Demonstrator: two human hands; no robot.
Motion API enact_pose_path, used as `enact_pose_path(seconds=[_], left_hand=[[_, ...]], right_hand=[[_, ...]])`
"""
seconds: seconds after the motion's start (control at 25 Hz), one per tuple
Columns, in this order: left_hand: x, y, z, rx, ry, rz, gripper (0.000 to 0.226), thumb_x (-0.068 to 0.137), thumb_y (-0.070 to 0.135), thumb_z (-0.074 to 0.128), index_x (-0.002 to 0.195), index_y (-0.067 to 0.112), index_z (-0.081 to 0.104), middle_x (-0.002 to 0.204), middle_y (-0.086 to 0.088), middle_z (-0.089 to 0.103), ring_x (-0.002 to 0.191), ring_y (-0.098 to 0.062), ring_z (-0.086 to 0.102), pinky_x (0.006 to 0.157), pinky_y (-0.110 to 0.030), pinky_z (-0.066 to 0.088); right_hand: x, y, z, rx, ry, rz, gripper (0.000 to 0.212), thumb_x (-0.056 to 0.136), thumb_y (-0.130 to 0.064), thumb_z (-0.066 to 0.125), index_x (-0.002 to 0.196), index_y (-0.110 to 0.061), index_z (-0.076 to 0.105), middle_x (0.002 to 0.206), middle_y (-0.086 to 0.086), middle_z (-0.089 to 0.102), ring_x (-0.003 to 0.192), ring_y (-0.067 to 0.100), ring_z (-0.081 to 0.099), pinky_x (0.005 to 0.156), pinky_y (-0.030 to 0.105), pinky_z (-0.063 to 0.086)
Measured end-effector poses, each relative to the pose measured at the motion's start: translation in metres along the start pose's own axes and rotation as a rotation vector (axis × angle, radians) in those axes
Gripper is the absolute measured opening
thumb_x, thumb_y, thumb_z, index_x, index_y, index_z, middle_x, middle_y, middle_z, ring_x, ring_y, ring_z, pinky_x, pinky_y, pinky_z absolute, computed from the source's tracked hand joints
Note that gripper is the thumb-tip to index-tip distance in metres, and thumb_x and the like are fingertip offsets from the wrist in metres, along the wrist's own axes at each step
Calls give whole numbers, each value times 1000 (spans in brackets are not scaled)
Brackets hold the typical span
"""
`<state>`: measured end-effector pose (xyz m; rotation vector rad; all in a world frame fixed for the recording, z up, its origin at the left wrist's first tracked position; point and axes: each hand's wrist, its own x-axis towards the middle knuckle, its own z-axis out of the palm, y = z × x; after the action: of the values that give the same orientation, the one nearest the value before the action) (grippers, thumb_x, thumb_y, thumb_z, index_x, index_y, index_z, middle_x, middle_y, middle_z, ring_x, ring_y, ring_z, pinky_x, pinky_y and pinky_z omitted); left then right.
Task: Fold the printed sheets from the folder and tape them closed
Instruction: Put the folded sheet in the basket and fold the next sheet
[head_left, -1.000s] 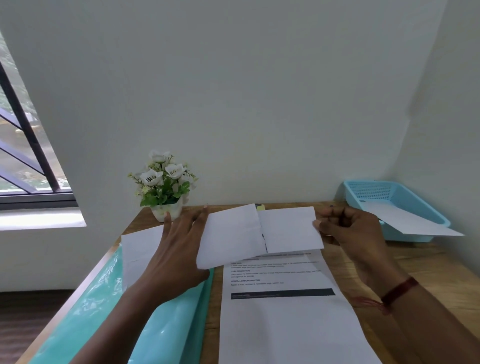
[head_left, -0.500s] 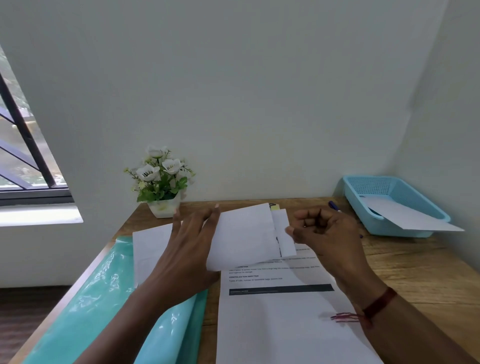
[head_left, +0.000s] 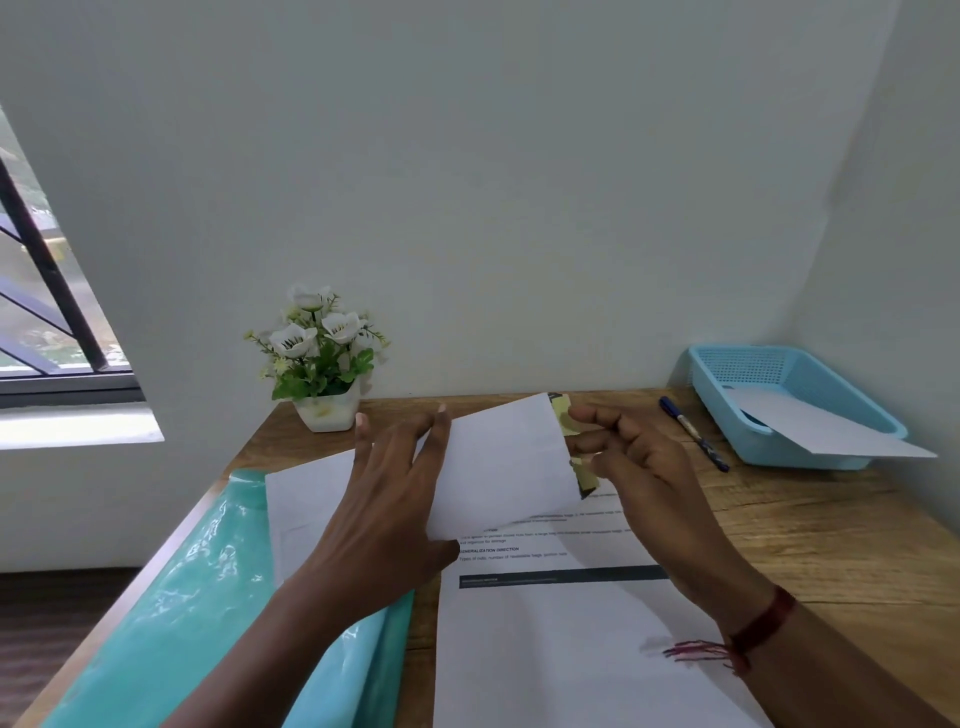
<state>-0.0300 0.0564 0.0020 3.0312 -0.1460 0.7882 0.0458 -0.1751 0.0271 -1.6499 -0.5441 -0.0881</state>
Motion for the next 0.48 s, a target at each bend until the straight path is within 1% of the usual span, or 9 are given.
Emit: enact_pose_path(seconds=[0.08,0.16,0.2,0.24,0.32,0.36,0.44,0.48], left_hand=[[0,1,0,-3,-1,-9,129,55,45,83,154,7,9,140,-9,37,133,-22,24,117,-62,9],[1,2,0,-2,-3,-7,129,56,46,83,154,8,8,140,-9,36,133,-22,24,116,-63,10],[1,2,0,-3,-4,-6,128,57,47,82,154,8,8,140,-9,36,133,-22,24,116,-64,10],[1,3,0,-8,-4,-6,127,58,48,80,154,9,7,140,-8,35,133,-22,24,117,-63,9],[1,4,-2,-24,-2,-21,123,60,49,76,154,11,7,140,-7,32,135,-22,22,118,-59,4],[1,3,-3,-37,1,-35,122,62,50,76,154,12,6,141,-5,30,136,-22,21,119,-55,0],[4,4,-9,-54,8,-60,122,64,54,75,155,16,2,142,-4,27,138,-23,18,118,-51,-6],[7,6,-13,-53,5,-70,122,65,57,72,154,18,-2,143,-3,25,138,-22,16,118,-52,-8]], right_hand=[[-3,0,3,111,-53,10,40,89,3,53,114,-26,63,87,-5,73,85,5,66,73,14,48],[-4,1,5,143,-85,6,38,85,-5,58,114,-29,62,87,-3,72,84,5,66,73,16,49],[-3,1,6,136,-87,1,39,84,-5,59,113,-30,62,88,-1,72,85,5,66,74,18,50],[-3,1,6,121,-69,-10,40,85,0,59,112,-29,63,88,0,72,85,6,66,74,19,50],[-3,-1,3,116,46,-67,42,83,9,60,108,-24,66,86,0,73,85,8,68,76,20,51],[-3,-4,0,123,132,-104,39,83,9,62,106,-23,67,87,-1,73,87,10,69,79,23,52],[0,-7,-9,119,267,-146,35,82,3,67,104,-25,67,91,-2,71,90,13,67,82,28,52],[2,-8,-13,134,291,-135,34,83,-1,68,105,-26,66,95,-2,70,92,13,66,83,29,52]])
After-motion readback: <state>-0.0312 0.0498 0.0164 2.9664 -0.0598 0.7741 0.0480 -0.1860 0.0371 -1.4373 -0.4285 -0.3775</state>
